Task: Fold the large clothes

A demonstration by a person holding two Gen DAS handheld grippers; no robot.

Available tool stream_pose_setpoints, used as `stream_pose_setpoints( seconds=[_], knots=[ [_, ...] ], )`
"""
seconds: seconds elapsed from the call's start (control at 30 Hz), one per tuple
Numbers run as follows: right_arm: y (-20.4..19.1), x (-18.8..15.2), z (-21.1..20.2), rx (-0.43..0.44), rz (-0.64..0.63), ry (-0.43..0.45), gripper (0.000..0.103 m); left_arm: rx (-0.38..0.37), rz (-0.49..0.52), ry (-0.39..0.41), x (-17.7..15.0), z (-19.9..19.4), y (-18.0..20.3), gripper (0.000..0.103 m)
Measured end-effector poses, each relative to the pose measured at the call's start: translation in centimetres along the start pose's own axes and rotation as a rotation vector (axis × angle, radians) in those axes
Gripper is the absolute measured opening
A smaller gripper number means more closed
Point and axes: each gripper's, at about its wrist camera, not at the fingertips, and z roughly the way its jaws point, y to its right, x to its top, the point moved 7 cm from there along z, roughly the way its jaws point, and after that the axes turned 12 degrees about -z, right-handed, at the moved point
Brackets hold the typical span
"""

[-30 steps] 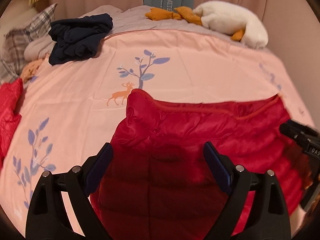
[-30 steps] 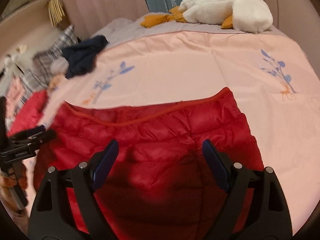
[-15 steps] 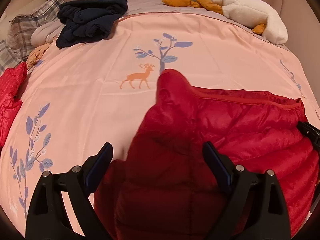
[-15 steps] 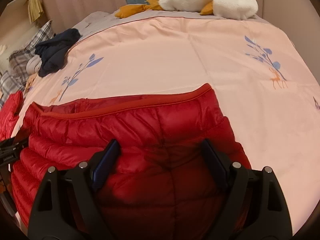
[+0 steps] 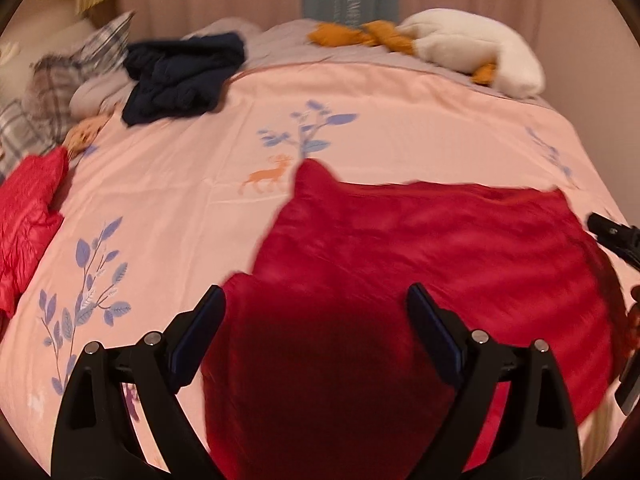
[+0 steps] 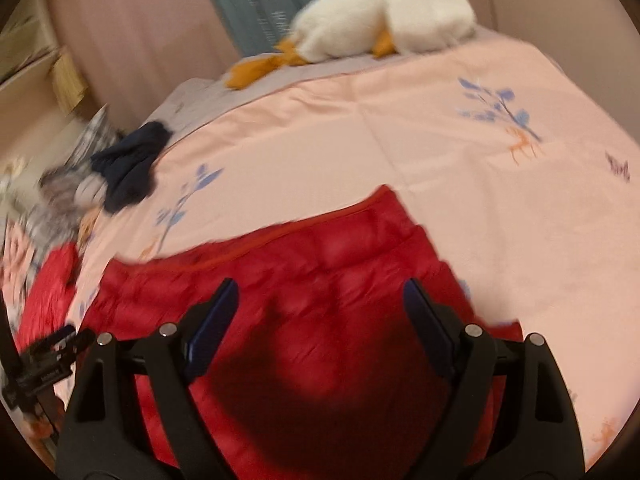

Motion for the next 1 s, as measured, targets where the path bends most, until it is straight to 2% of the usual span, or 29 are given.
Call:
stream_pose_setpoints(
  seconds=[0.2, 0.37, 0.63, 0.73, 0.8, 1.0],
  knots=[
    [-5.6, -2.7, -3.6, 0.003, -0.161, 0.017, 0.086, -0.069, 0.053, 0.013, -3.3, -2.6, 3.5, 0.092],
    [-7.8, -5.5, -3.0, -0.012, -0.23, -0.028, 0.086, -0.073, 0.082, -0.006, -5.5, -2.0, 5.0, 0.092],
    [-5.3, -7.2, -1.8, -0.065, -0.206, -0.079, 0.087, -0.032, 0.083, -0.03, -6.5, -0.7, 4.0, 0.092],
    [-4.1, -7.5, -2.0, -0.042, -0.173, -0.084, 0.085, -0.034, 0.068, -0.036, -6.5, -0.9, 3.2, 0.092],
    [-3.2, -7.8, -2.4, -0.104, -0.181, -0.089, 0.086, -0.02, 0.067, -0.032, -6.5, -1.0, 2.9, 0.092],
    [-0.5, -8.2, -3.7, -0.147, -0.121, -0.091, 0.086, -0.01, 0.03, -0.037, -6.5, -1.9, 1.2, 0.092]
  ],
)
